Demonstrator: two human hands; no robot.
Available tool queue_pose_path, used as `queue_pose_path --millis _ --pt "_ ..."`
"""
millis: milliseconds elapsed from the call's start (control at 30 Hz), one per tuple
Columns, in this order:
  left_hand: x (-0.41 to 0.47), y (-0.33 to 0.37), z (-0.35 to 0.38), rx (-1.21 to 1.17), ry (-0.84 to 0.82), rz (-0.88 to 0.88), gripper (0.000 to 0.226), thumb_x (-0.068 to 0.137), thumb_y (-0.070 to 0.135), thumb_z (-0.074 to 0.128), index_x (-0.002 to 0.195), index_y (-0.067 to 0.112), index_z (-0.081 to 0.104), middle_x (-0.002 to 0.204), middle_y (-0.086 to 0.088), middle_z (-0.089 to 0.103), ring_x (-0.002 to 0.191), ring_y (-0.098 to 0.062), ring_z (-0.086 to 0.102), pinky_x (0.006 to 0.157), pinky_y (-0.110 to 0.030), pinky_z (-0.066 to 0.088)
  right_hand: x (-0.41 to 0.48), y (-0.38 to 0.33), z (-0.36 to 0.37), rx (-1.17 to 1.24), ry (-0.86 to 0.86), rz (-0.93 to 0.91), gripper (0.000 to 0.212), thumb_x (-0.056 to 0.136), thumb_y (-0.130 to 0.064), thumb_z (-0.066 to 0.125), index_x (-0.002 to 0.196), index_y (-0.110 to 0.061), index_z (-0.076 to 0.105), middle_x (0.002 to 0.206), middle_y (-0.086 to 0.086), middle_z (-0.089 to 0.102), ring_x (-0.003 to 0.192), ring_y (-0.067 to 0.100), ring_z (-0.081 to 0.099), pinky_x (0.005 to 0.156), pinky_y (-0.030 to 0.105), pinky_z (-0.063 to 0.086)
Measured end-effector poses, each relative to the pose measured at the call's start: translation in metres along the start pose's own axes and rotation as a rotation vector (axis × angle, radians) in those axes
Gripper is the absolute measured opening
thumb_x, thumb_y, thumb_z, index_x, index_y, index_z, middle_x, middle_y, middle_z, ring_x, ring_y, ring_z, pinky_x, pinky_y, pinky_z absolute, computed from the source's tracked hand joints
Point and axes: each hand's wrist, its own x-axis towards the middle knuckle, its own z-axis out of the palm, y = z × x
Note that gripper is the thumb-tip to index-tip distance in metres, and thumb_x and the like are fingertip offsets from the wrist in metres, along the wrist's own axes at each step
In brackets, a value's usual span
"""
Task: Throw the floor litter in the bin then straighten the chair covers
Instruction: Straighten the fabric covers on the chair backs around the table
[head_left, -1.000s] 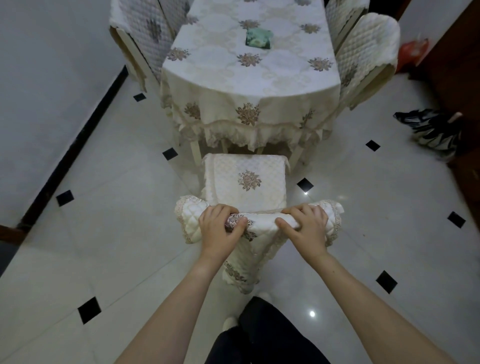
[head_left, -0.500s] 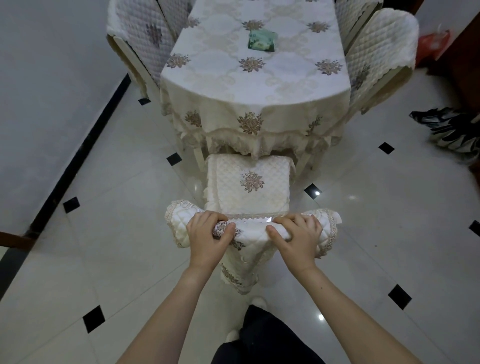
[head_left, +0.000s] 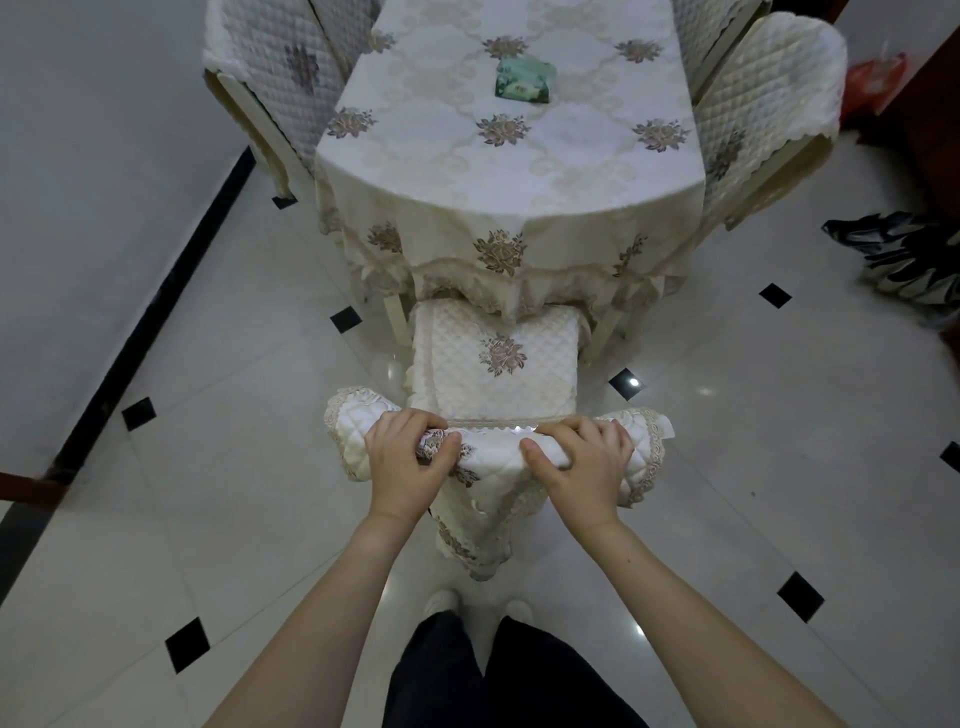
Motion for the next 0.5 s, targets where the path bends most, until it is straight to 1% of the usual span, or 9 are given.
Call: queue_pose_path --millis 200,300,400,500 --pt "0.02 -0.008 -0.002 -0.007 -0.015 0.008 0.022 0.081 0.043 0.058 0.076 0.022 0.064 0.078 0.016 0.058 0.08 -0.012 0.052 0.082 -0.044 0.041 0.013 -0.006 0.009 -0.039 -0.017 -0.007 0.041 0.08 -0.066 0.05 0.088 -0.034 0.073 0.093 -0.016 0.061 0.099 0.014 0.041 0.104 0.046 0.027" --pt "0.03 -0.01 -0.005 -0.017 -0.019 0.019 0.021 0.082 0.042 0.058 0.076 0.023 0.064 0.077 0.018 0.057 0.078 -0.011 0.051 0.081 -0.043 0.041 0.02 -0.008 0.014 -0.107 -0.019 -0.047 0.043 0.083 -0.064 0.048 0.091 -0.029 0.072 0.096 -0.014 0.064 0.097 0.015 0.047 0.105 0.047 0.027" --pt "0.038 -0.014 -0.006 -0.014 -0.03 0.031 0.023 0.082 0.044 0.057 0.076 0.023 0.064 0.078 0.017 0.057 0.08 -0.011 0.051 0.081 -0.039 0.04 0.026 -0.007 0.02 -0.209 -0.006 -0.103 0.046 0.085 -0.061 0.046 0.091 -0.023 0.071 0.094 -0.008 0.068 0.093 0.02 0.054 0.101 0.049 0.033" --pt "0.045 -0.019 -0.008 -0.015 -0.032 0.043 0.024 0.082 0.045 0.057 0.076 0.023 0.064 0.079 0.017 0.057 0.08 -0.011 0.052 0.082 -0.038 0.039 0.033 -0.008 0.024 -0.254 0.008 -0.15 0.048 0.086 -0.059 0.045 0.087 -0.018 0.07 0.088 -0.004 0.068 0.086 0.023 0.056 0.095 0.044 0.036"
